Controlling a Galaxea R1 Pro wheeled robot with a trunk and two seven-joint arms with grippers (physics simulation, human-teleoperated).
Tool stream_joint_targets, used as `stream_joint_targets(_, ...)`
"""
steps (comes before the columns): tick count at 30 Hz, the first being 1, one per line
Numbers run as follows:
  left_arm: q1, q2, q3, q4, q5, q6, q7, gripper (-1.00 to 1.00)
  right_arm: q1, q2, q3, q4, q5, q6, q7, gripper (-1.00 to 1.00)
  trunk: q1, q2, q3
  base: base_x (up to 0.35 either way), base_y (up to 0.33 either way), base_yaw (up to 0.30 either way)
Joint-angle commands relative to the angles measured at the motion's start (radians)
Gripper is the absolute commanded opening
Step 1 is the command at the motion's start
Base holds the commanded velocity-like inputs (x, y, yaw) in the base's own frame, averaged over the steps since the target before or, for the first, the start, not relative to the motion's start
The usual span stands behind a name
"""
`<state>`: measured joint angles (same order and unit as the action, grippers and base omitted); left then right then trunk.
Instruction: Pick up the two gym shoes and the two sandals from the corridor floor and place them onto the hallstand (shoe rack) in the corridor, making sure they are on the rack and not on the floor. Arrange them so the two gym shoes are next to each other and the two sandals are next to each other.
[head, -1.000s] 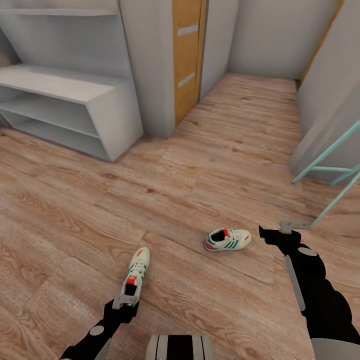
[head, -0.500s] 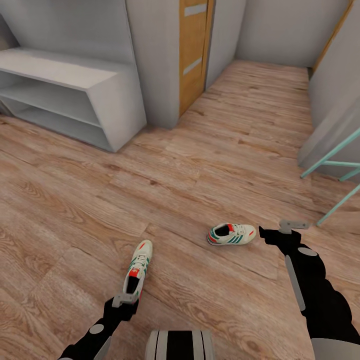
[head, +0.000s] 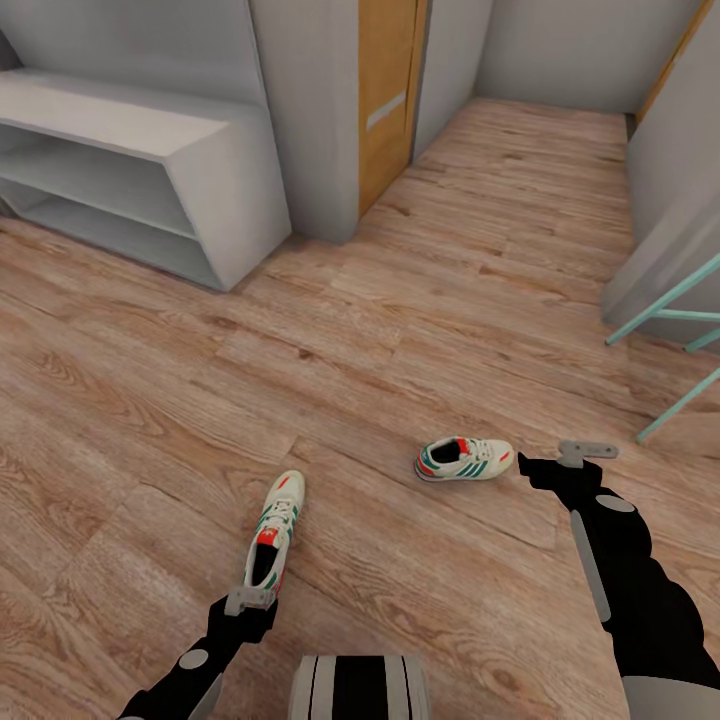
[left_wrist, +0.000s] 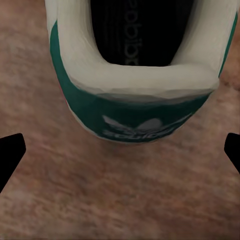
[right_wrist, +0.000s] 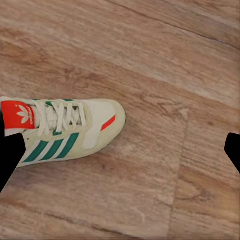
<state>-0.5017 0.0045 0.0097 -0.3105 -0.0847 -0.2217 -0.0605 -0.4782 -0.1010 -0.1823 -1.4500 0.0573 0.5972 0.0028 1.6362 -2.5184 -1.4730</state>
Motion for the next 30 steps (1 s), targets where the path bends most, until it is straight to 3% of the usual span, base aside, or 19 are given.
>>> stream_joint_targets(1, 0.0, 0.0, 0.002, 0.001, -0.009, -0.004, -0.001, 1.0, 0.0, 0.0, 0.001, -0.001, 0.006, 0.006, 0.0, 1.0, 0.0, 0.0, -0.001, 0.0, 0.0, 0.0)
stream_joint_targets(10, 0.0, 0.0, 0.004, 0.002, -0.009, -0.048, -0.001, 1.0, 0.0, 0.0, 0.0, -0.003, 0.006, 0.006, 0.0, 1.0, 0.0, 0.0, -0.001, 0.084, 0.0, 0.0)
stream_joint_targets(30, 0.0, -0.001, 0.003, 0.003, -0.009, -0.051, -0.001, 1.0, 0.0, 0.0, 0.0, -0.003, 0.006, 0.006, 0.0, 1.0, 0.0, 0.0, -0.001, 0.031, 0.0, 0.0)
